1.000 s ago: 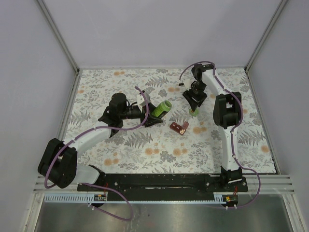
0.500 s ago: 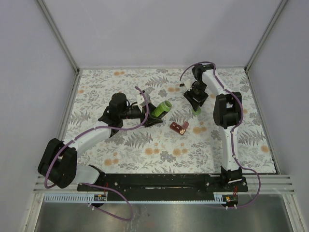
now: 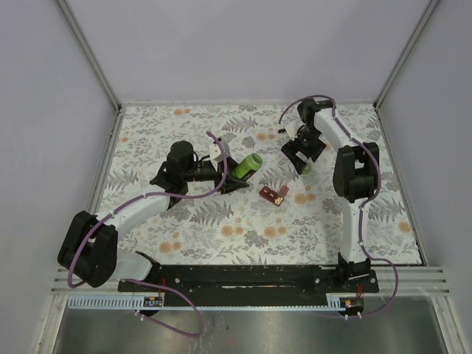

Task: Sort the pills into containers
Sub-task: Screw the lid of the pill bottle onto the pill bottle.

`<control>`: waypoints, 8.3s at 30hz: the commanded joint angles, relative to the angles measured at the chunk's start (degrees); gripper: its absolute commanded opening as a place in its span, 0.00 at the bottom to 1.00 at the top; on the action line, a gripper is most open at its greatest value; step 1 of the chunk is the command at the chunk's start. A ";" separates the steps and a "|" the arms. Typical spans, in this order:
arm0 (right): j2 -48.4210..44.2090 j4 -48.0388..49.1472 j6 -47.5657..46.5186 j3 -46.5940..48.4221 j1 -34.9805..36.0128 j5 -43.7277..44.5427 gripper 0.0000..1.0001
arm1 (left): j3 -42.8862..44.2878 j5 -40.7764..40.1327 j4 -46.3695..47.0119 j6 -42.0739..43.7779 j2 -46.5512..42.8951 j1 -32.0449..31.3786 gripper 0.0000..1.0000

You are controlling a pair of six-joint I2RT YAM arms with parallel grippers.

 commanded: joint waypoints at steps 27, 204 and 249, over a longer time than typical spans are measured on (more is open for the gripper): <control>-3.11 13.77 -2.01 -10.37 1.68 8.25 0.89 | 2.07 1.94 3.10 0.63 -1.85 0.16 0.00; -31.23 -3.28 3.62 -8.08 10.47 -47.12 0.23 | 18.42 -25.05 -36.19 24.19 -2.99 -12.49 0.00; -24.47 1.65 19.44 -12.92 12.75 -54.15 0.17 | 16.04 -43.93 -28.72 20.32 -4.66 -16.88 0.00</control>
